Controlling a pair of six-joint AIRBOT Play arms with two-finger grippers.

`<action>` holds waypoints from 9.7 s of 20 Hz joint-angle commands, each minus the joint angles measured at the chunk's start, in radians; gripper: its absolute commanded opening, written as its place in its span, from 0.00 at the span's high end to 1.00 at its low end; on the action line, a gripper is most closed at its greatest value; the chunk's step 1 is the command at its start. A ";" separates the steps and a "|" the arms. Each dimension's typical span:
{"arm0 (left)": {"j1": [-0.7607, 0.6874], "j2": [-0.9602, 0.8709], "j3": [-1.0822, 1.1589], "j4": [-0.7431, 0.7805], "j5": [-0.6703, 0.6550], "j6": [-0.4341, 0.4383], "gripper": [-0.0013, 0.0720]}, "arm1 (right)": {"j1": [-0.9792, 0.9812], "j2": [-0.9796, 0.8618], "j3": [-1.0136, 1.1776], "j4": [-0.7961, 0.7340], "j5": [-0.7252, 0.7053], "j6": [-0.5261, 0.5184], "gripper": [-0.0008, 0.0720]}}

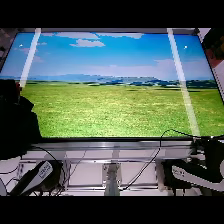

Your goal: Fold the clothes and pants, and hang the long-sleeved shirts on hangers.

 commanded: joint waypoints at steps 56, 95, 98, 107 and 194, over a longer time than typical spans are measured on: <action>-1.050 -0.377 0.135 -1.271 0.632 0.521 0.69 | -0.302 -0.363 -0.111 0.113 0.118 0.037 0.37; -0.824 -0.649 0.150 -1.712 0.570 0.476 0.97 | -0.299 -0.648 -0.112 0.284 0.223 0.009 0.25; -0.800 -0.522 0.150 -1.471 0.526 0.450 0.97 | -0.299 -0.702 -0.112 0.309 0.260 0.002 0.24; -0.813 -0.410 0.149 -0.984 0.307 0.201 0.97 | -0.215 -0.881 -0.110 0.474 0.283 -0.092 0.25; -1.206 -0.834 0.940 -0.381 0.715 0.006 0.97 | -0.324 -0.078 -0.645 -0.168 -0.155 0.027 0.95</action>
